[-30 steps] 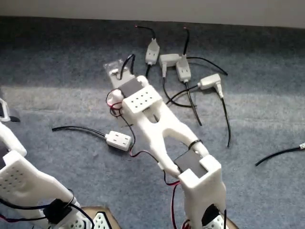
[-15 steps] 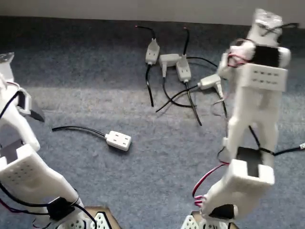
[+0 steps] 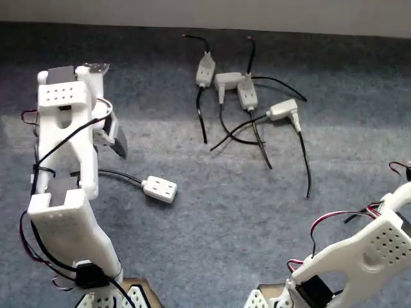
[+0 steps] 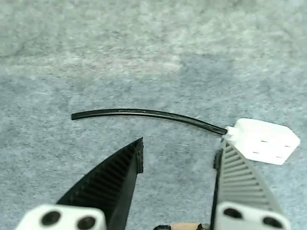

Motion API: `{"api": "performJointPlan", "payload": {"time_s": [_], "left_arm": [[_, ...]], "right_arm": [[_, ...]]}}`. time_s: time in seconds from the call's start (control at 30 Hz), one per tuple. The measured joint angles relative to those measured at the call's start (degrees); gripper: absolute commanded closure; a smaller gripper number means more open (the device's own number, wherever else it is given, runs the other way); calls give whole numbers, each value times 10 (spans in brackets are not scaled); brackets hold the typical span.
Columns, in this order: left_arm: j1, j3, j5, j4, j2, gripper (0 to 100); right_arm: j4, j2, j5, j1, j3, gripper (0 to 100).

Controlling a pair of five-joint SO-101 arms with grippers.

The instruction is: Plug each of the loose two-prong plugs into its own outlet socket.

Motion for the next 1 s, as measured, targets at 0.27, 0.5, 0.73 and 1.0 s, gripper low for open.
{"api": "performJointPlan", "payload": {"time_s": [0.27, 0.5, 0.73, 1.0], "left_arm": [[116, 111, 55, 0, -140, 751], [136, 142, 75, 0, -180, 751], [136, 165, 75, 0, -179, 751], [136, 166, 75, 2, -179, 751]], "right_arm": [[-91, 69, 1, 18, 0, 771], [-178, 124, 1, 18, 0, 831], [-195, 137, 1, 20, -11, 908], [-185, 148, 1, 11, -54, 991]]}}
